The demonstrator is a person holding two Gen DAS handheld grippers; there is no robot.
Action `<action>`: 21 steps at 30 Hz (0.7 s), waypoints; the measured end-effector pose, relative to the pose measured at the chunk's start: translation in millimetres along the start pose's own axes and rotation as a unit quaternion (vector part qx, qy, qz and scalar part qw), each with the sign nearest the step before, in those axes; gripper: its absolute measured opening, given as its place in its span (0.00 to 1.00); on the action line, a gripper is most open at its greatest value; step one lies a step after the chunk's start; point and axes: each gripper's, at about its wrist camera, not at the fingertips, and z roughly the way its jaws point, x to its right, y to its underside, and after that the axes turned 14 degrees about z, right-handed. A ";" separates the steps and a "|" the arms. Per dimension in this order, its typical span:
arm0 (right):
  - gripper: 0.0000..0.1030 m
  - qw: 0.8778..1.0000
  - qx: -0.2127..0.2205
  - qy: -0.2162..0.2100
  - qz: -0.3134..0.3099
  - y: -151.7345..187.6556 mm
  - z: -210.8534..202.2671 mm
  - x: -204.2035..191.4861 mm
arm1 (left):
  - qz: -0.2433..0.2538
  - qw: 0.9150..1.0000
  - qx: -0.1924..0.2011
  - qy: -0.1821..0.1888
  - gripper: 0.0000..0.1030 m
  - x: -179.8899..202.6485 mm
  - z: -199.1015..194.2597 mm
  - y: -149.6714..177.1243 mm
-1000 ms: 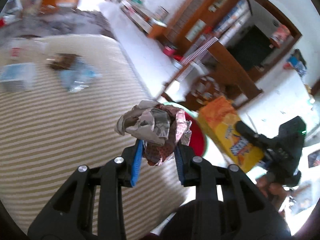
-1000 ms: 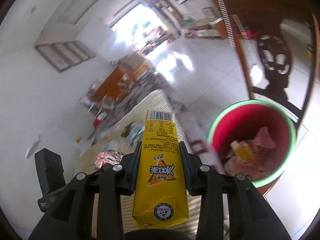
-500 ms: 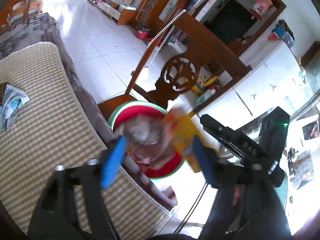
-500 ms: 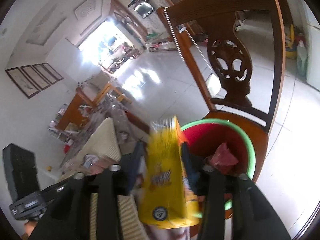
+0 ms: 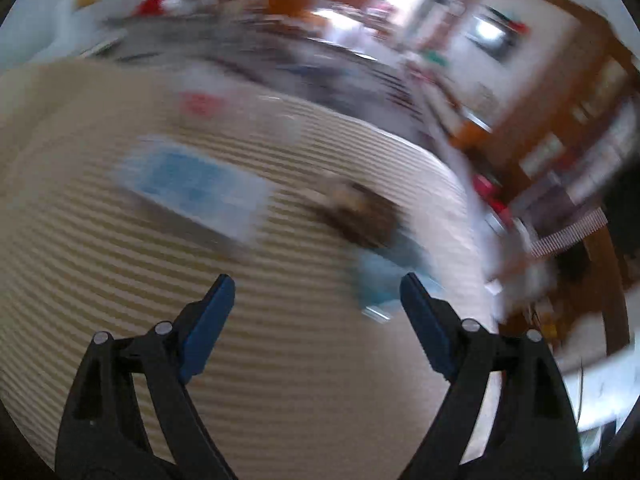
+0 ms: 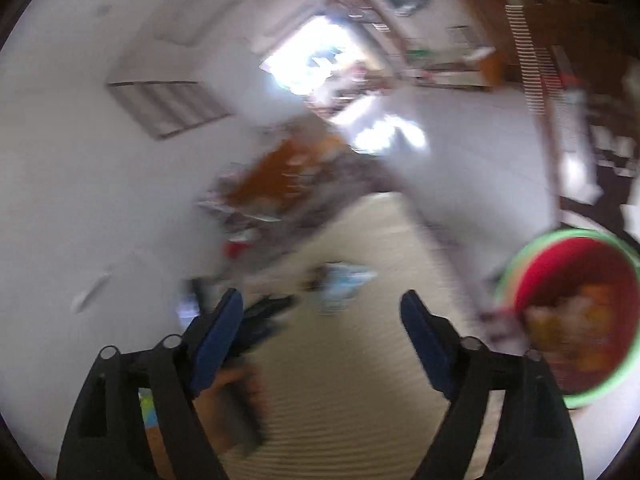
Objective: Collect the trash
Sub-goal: 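Swing back to the bed and grasp the white milk carton with the left tool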
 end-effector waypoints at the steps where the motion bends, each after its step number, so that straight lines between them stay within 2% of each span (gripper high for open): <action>1: 0.77 1.000 -0.016 0.000 -0.016 15.2 16.7 -7.7 | -0.020 1.000 -0.004 -0.021 0.80 -18.5 3.7 -5.3; 2: 0.77 0.999 -0.040 0.008 -0.026 23.6 28.5 -10.8 | -0.027 0.999 -0.007 -0.034 0.80 -29.2 5.4 -9.1; 3: 0.76 0.995 -0.085 0.026 -0.037 31.4 43.1 -14.4 | -0.015 0.999 -0.011 -0.041 0.80 -39.1 7.4 -15.5; 4: 0.75 0.993 -0.105 0.016 -0.057 35.2 47.2 -20.6 | 0.009 0.999 -0.015 -0.042 0.80 -42.3 8.4 -20.3; 6: 0.77 0.994 -0.074 0.013 -0.085 38.3 39.0 -26.5 | 0.108 0.992 -0.035 -0.050 0.80 -42.6 12.4 -32.1; 7: 0.79 0.993 -0.064 0.019 -0.093 38.7 36.4 -27.7 | 0.182 0.981 -0.044 -0.048 0.80 -36.5 13.5 -35.5; 8: 0.79 0.994 -0.067 0.017 -0.088 38.0 37.3 -25.9 | 0.233 0.970 -0.052 -0.043 0.82 -29.8 13.9 -37.0; 9: 0.79 0.994 -0.081 0.009 -0.072 37.4 40.3 -23.0 | 0.301 0.950 -0.062 -0.047 0.84 -23.9 14.9 -37.9; 10: 0.79 0.994 -0.090 0.007 -0.063 38.0 43.8 -21.1 | 0.342 0.936 -0.066 -0.053 0.84 -25.0 15.1 -37.2; 11: 0.79 0.994 -0.095 0.007 -0.060 38.3 45.3 -20.4 | 0.396 0.914 -0.075 -0.056 0.86 -22.0 17.9 -36.0; 12: 0.79 0.993 -0.096 0.007 -0.062 37.9 47.3 -21.8 | 0.430 0.897 -0.083 -0.060 0.87 -18.8 21.8 -35.0; 13: 0.79 0.993 -0.095 0.006 -0.065 38.9 47.0 -22.7 | 0.479 0.870 -0.095 -0.069 0.87 -10.9 29.1 -33.2; 14: 0.79 0.993 -0.095 0.004 -0.069 39.5 46.1 -23.8 | 0.509 0.851 -0.105 -0.077 0.87 -8.6 34.0 -31.7; 15: 0.79 0.993 -0.095 0.002 -0.070 33.7 45.8 -24.2 | 0.530 0.836 -0.113 -0.084 0.87 -7.9 39.9 -31.9; 16: 0.79 0.993 -0.096 0.002 -0.071 32.9 46.8 -22.9 | 0.545 0.825 -0.123 -0.089 0.87 -7.8 48.0 -33.7; 17: 0.79 0.993 -0.098 0.003 -0.071 33.1 47.7 -23.3 | 0.550 0.820 -0.137 -0.085 0.87 -8.2 56.1 -36.8; 20: 0.79 0.992 -0.102 0.002 -0.073 31.8 51.0 -23.5 | 0.549 0.815 -0.173 -0.071 0.87 -8.6 72.8 -39.0; 21: 0.79 0.992 -0.103 0.002 -0.074 32.9 49.9 -23.3 | 0.548 0.813 -0.186 -0.070 0.90 -8.8 79.0 -39.4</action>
